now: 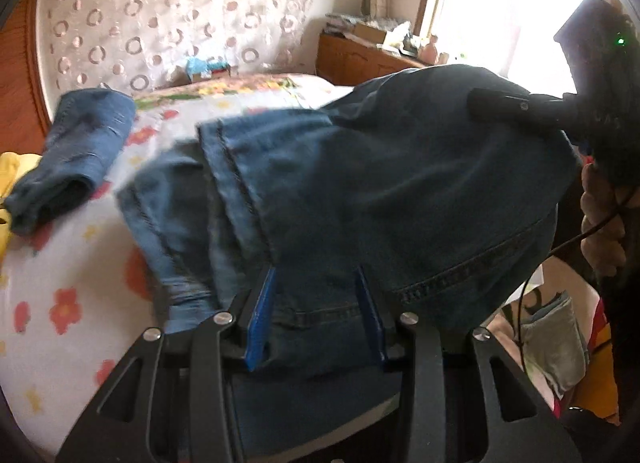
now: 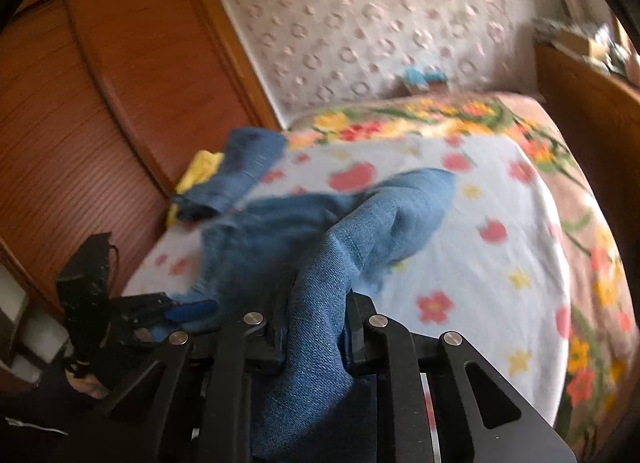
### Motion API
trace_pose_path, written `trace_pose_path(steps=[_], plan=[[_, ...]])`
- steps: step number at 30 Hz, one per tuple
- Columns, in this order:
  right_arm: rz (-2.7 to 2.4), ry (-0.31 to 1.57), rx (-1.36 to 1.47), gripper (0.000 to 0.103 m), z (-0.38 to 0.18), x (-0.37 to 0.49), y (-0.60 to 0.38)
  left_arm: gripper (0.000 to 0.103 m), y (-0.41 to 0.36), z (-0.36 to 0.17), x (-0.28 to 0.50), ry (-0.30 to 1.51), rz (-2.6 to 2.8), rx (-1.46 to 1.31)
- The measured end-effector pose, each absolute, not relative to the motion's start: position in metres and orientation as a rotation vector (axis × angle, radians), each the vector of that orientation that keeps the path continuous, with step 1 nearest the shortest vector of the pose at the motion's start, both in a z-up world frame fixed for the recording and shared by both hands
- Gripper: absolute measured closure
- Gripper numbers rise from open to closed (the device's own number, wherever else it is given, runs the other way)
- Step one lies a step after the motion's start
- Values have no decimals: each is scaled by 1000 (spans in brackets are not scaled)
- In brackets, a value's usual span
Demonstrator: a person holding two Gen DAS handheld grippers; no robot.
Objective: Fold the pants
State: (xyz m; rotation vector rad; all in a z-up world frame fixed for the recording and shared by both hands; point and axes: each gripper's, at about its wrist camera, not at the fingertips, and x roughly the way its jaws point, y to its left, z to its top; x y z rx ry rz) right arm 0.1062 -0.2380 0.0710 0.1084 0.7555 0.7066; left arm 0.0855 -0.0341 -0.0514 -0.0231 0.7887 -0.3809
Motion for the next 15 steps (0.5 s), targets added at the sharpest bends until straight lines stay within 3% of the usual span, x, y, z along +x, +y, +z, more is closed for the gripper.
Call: trace_pose_path(steps=[7, 15], plan=[[829, 739, 25, 88, 87, 98, -158, 64, 26, -26, 56, 708, -284, -46], [967, 829, -66, 89, 49, 84, -58, 64, 97, -15, 35, 662, -155, -104]])
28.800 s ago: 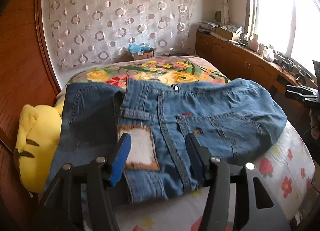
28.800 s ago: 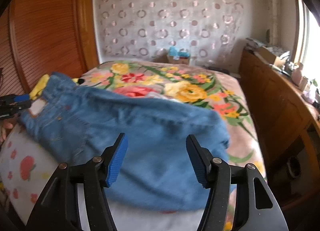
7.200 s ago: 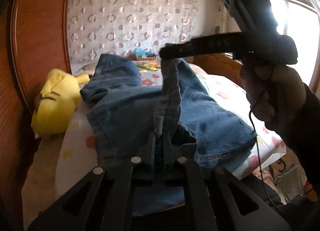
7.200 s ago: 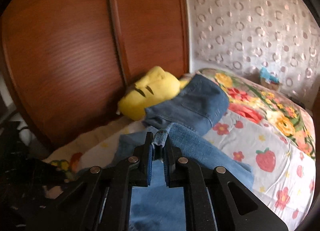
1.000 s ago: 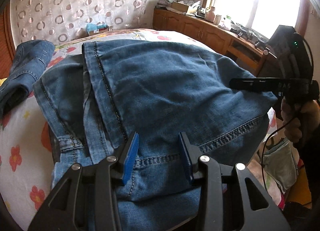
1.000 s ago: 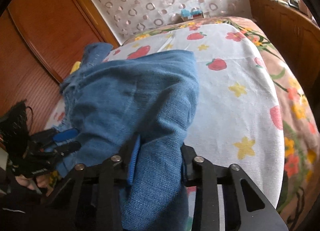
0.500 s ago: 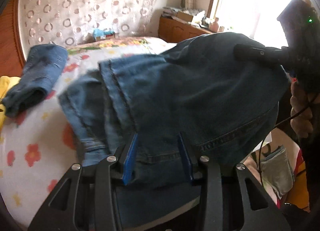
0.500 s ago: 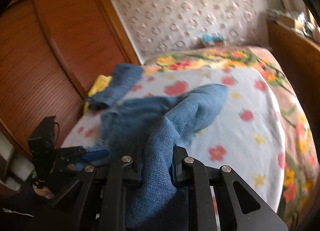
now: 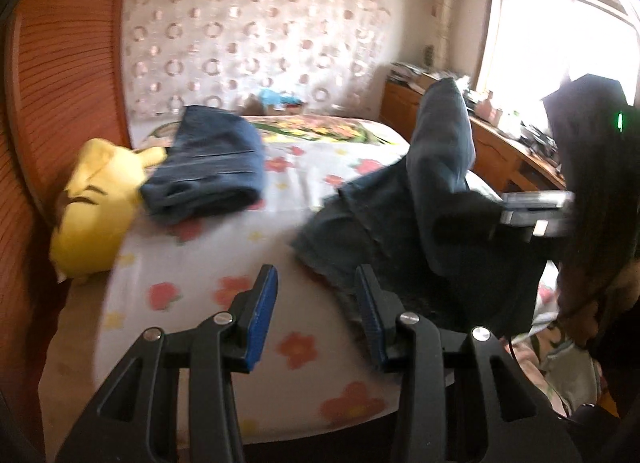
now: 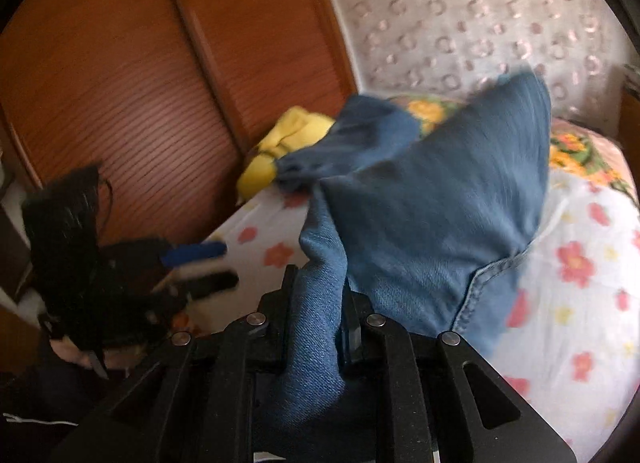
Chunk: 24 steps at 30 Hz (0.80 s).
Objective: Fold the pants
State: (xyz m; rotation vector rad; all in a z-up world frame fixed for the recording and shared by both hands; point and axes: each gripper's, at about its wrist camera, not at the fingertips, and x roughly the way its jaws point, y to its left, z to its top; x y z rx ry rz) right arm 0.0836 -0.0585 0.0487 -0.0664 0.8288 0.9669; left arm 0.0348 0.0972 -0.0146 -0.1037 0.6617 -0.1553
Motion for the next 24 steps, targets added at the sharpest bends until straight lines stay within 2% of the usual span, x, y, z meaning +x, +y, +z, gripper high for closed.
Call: trace_pose_path(steps=[6, 8, 10, 11, 12, 13, 18, 24], plan=[[987, 945, -115, 89, -2, 87, -17, 64, 133, -18, 28, 645, -89, -145], [981, 943, -122, 88, -3, 86, -15, 64, 136, -21, 29, 643, -86, -149], [986, 936, -109, 80, 6, 84, -17, 64, 136, -21, 26, 643, -89, -148], [990, 929, -104, 68, 14, 83, -20, 64, 133, -21, 27, 642, -94, -147], [985, 905, -101, 51, 24, 80, -26, 64, 133, -19, 26, 641, -98, -146], [982, 879, -98, 46, 32, 75, -32, 64, 130, -19, 27, 639, -104, -144], [929, 758, -92, 46, 74, 75, -78, 64, 111, -15, 33, 635, -145, -124], [766, 728, -145, 46, 73, 113, -108, 64, 79, -17, 43, 653, -225, -104]])
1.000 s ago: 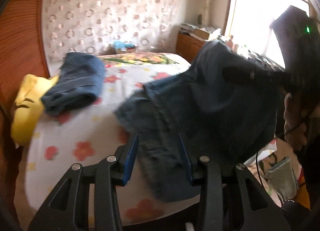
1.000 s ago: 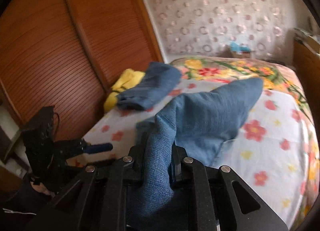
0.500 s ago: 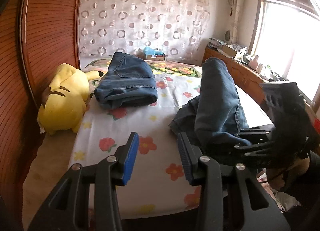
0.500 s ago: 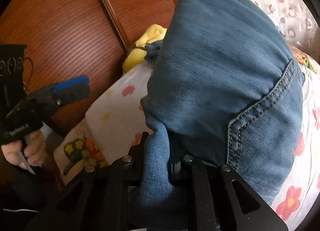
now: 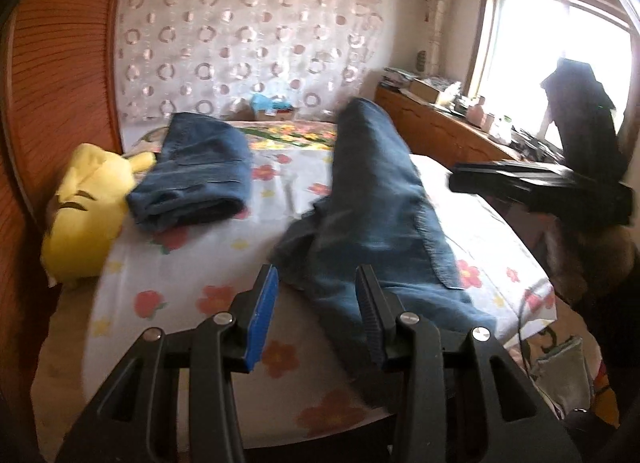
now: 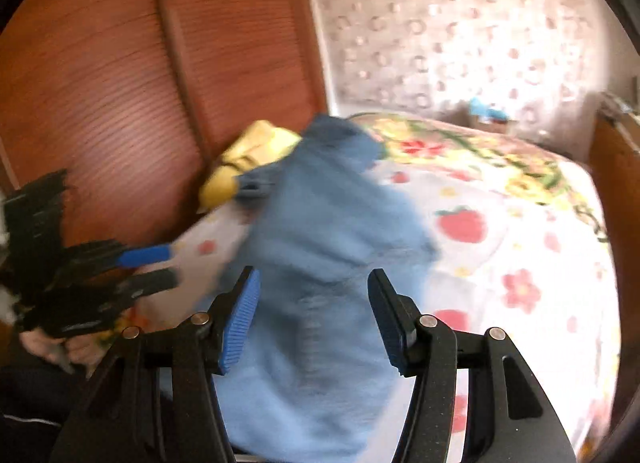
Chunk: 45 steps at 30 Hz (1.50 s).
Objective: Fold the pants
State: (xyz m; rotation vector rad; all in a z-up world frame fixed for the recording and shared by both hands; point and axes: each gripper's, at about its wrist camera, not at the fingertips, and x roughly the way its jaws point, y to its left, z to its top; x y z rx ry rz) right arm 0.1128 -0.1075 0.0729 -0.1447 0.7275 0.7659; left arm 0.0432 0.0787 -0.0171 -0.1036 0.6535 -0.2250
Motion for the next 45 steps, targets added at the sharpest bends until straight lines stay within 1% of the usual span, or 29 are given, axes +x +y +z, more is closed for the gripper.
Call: trace_pose_path(steps=[4, 8, 10, 14, 18, 20, 27, 32, 37, 45], plan=[[705, 765, -186, 46, 55, 153, -99, 64, 58, -28, 50, 692, -252, -61], [709, 810, -210, 45, 38, 184, -89, 64, 57, -49, 50, 739, -241, -52], [690, 823, -264, 39, 27, 193, -74, 64, 62, -57, 48, 758, -229, -61], [666, 870, -288, 35, -4, 208, -62, 64, 71, -73, 43, 778, -207, -72], [674, 889, -199, 23, -16, 221, -72, 64, 72, -80, 38, 775, -212, -93], [683, 909, -152, 22, -14, 221, -79, 64, 71, -75, 37, 771, -217, -96], [723, 887, -135, 22, 15, 197, -92, 64, 72, -49, 36, 703, -233, -120], [757, 930, -121, 22, 6, 190, -100, 64, 62, -38, 42, 687, -275, -145], [779, 959, -64, 21, -6, 196, -103, 64, 50, -41, 56, 711, -280, -108], [827, 1004, -21, 19, -20, 197, -96, 64, 41, -64, 61, 783, -251, -89]])
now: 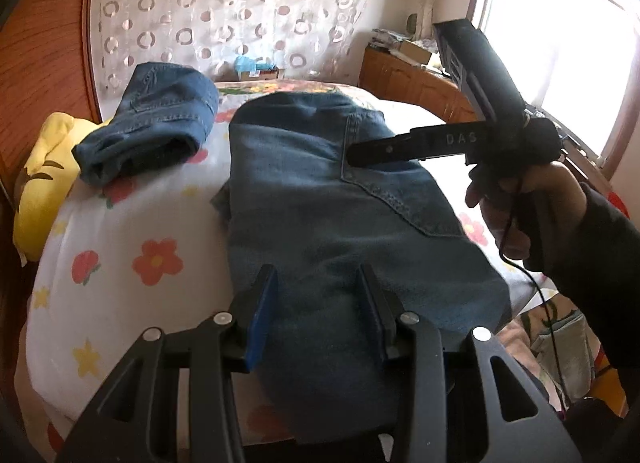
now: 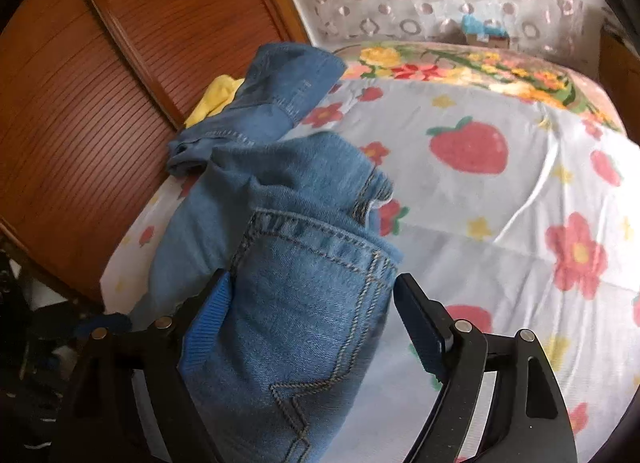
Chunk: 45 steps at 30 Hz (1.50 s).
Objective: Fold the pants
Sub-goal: 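Grasp the folded jeans with both grippers and lift them off the bed, then carry the folded jeans with both grippers onto the dark jeans stack and release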
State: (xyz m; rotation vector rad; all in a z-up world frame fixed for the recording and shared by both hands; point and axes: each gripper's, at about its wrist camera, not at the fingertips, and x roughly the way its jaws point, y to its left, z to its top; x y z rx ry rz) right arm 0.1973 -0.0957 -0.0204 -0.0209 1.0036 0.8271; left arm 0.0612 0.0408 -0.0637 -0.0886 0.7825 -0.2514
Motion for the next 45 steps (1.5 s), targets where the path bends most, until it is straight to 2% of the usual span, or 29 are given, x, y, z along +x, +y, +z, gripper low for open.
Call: trace_pose_path(steps=[4, 7, 9, 16, 19, 21, 22, 23, 24, 27, 34, 45], plan=[[852, 1029, -19, 18, -27, 196, -89, 62, 39, -69, 61, 787, -240, -73], [868, 1045, -7, 19, -30, 197, -87, 56, 42, -74, 62, 794, -226, -88], [875, 1055, -2, 19, -32, 198, -86, 47, 46, -77, 62, 797, -215, -111], [901, 1084, 15, 22, -38, 199, -85, 47, 53, -85, 61, 799, -241, -154], [910, 1076, 3, 32, -35, 197, -86, 47, 57, -87, 62, 800, -262, -180], [919, 1059, 7, 48, -27, 193, -88, 48, 58, -89, 61, 800, -289, -207], [914, 1050, 7, 51, -24, 190, -88, 50, 58, -89, 60, 797, -299, -213], [902, 1034, -3, 55, -18, 185, -87, 57, 58, -88, 59, 793, -312, -218], [892, 1019, -16, 57, -13, 181, -85, 59, 57, -86, 58, 788, -319, -215], [883, 950, -43, 60, 19, 166, -76, 59, 58, -79, 53, 764, -314, -216], [913, 805, -116, 61, 103, 151, -39, 59, 87, -37, 58, 646, -305, -296], [1031, 660, -108, 61, 185, 196, 49, 59, 175, 48, 90, 477, -158, -230]])
